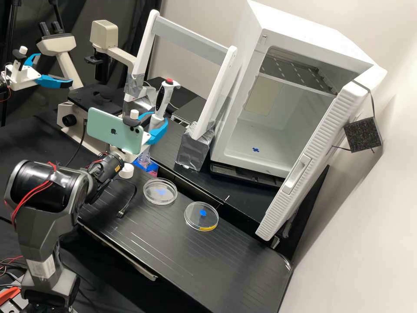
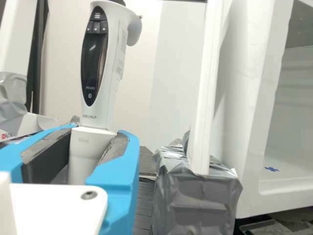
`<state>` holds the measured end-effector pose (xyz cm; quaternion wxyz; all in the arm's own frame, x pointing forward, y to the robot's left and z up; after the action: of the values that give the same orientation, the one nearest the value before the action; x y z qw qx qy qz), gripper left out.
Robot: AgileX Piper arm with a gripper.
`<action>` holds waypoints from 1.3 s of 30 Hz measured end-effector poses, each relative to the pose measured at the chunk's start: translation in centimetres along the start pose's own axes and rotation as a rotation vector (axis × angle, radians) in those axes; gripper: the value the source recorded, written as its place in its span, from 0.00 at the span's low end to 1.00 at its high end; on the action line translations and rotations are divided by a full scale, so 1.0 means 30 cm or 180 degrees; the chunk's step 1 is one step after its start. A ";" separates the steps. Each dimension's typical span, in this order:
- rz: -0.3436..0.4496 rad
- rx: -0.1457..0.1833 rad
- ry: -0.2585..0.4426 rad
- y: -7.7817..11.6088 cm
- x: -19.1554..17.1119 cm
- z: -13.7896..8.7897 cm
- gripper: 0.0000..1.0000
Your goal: Use the pipette
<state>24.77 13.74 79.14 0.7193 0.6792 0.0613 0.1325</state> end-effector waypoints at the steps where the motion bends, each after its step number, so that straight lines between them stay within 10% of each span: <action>1: 0.0003 0.0007 -0.0008 0.000 0.000 0.000 0.00; 25: 0.0365 0.0126 0.0330 0.117 -0.020 -0.082 0.00; 39: 0.0738 0.0011 0.0852 0.337 -0.105 -0.117 0.00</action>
<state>19.74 16.68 88.65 0.6835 0.6592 0.0779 0.3037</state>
